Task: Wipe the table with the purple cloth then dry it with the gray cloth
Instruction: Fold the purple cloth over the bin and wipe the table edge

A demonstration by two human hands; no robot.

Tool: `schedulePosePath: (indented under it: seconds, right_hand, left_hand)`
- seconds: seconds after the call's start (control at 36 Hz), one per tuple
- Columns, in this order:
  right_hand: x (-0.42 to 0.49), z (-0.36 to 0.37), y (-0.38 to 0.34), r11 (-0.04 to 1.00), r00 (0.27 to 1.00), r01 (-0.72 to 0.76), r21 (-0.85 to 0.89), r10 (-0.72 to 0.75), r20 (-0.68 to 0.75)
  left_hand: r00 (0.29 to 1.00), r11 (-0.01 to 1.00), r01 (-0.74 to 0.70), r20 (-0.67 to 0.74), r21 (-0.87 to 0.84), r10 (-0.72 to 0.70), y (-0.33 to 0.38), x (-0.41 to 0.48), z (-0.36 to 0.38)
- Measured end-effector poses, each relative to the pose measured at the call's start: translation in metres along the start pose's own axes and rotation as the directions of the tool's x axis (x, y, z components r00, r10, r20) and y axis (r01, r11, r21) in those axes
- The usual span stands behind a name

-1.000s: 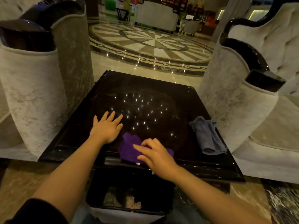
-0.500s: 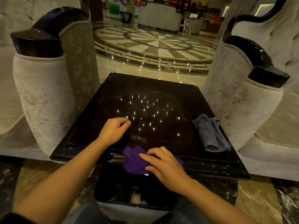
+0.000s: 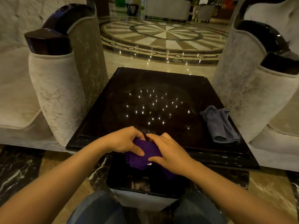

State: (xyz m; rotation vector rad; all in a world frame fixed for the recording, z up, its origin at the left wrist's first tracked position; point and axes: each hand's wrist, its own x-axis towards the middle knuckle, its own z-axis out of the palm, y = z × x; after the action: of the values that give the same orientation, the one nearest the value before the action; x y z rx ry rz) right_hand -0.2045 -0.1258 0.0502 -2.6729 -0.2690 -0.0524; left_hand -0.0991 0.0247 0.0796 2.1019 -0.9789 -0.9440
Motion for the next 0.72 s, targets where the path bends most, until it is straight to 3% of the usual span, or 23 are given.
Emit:
schedulePosePath:
  seconds: [0.14,0.28,0.36,0.47,0.56,0.67,0.72]
  right_hand:
    - [0.021,-0.015,0.008,0.993,0.998,-0.07,-0.096,0.07,0.002]
    - [0.021,-0.045,0.016,0.981,0.98,-0.177,0.078,0.168,0.104]
    - [0.021,-0.055,0.016,0.967,0.974,-0.178,0.181,0.148,0.171]
    - [0.008,-0.069,0.019,0.962,0.991,-0.136,0.237,0.126,0.053]
    - [0.0,-0.054,0.019,0.978,0.988,-0.111,0.176,0.128,-0.089]
    - [-0.005,-0.021,0.019,0.969,0.975,-0.218,0.113,0.221,-0.014]
    - [-0.006,-0.016,0.018,0.97,0.971,-0.214,0.118,0.225,-0.087]
  left_hand:
    - [0.996,0.981,-0.052,-0.064,0.188,0.065,0.006,0.001,-0.017]
    - [0.987,0.975,-0.092,-0.113,0.203,0.116,0.01,-0.004,-0.02]
    - [0.978,0.98,-0.104,-0.16,0.168,0.132,0.004,-0.011,-0.024]
    - [0.939,0.982,-0.156,-0.29,0.111,0.182,0.0,-0.02,-0.02]
    - [0.904,0.982,-0.191,-0.388,0.002,0.177,-0.01,-0.022,-0.009]
    - [0.934,0.996,-0.056,-0.349,0.074,0.078,-0.028,-0.01,0.011]
    - [0.925,0.996,-0.057,-0.372,0.062,0.076,-0.034,-0.008,0.017]
